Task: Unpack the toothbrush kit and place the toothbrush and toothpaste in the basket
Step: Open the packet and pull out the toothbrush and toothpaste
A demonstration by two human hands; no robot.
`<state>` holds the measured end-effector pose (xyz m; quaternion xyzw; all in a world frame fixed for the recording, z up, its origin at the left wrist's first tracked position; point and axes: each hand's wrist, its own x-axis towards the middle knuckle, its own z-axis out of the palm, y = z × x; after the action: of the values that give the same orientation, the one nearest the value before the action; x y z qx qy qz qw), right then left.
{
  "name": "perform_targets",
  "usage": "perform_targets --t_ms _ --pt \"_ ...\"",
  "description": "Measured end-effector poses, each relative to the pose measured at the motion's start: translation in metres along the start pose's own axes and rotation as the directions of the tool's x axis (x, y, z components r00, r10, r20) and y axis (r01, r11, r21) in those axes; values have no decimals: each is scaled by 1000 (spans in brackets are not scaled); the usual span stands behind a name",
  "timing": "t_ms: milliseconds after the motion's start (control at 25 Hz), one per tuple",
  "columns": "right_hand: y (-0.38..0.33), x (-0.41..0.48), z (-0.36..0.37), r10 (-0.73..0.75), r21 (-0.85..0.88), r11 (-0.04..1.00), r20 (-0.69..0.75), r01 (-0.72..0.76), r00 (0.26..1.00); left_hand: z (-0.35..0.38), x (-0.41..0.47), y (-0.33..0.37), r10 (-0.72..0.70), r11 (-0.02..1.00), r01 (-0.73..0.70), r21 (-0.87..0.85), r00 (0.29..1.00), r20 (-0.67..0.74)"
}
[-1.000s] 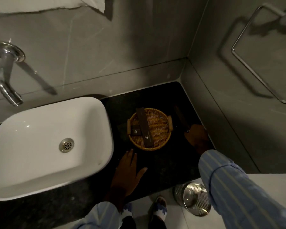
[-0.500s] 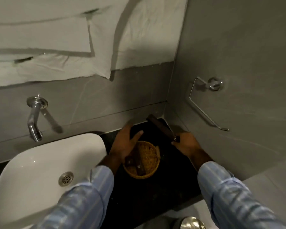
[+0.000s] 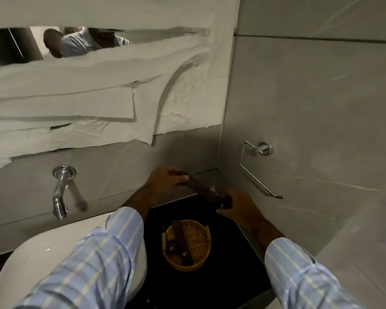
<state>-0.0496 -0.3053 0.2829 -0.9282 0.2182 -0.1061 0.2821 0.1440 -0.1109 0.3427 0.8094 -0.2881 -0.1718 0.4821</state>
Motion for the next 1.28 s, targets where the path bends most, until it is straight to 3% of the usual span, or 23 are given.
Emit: perform_targets --t_ms 160,440,560,720,800,920,1040,1080,1120,1160,1200,1240,1280 --pt "-3 0 -6 24 131 991 122 -40 992 -8 -11 9 21 998 -23 -55 999 -45" --pt "-3 -6 -3 -18 98 995 89 9 996 -5 -26 17 -7 972 -6 -234 998 -56" --pt "-3 -11 -1 19 102 995 47 -24 999 2 -31 25 -131 876 116 -467 991 0" --pt "-4 -15 10 58 103 993 -53 -53 997 7 -34 35 -224 762 207 -614 973 49" --pt "-4 -15 15 106 136 987 -115 -90 988 5 -35 39 -232 753 223 -620 970 67" --pt "-7 -13 15 138 131 985 -195 -113 971 7 -34 40 -223 823 223 -523 973 65" --pt "-14 -11 15 201 228 961 -192 -156 961 9 -32 39 -204 855 182 -486 979 9" --pt "-16 -9 16 310 383 892 -135 -239 941 9 -31 38 -195 851 167 -498 981 -3" --pt "-19 -6 16 455 624 702 -24 -342 890 8 -31 37 -181 844 147 -516 983 -15" --pt "-25 -4 14 532 846 362 156 -391 832 8 -32 36 -156 850 116 -513 987 -35" --pt "-30 -3 14 491 926 -20 338 -378 802 8 -33 35 -120 878 74 -473 991 -67" --pt "-35 -1 12 414 896 -295 434 -333 800 9 -33 34 -71 924 26 -382 992 -104" --pt "-39 1 11 347 851 -432 463 -299 816 10 -34 34 -16 958 -19 -286 993 -120"
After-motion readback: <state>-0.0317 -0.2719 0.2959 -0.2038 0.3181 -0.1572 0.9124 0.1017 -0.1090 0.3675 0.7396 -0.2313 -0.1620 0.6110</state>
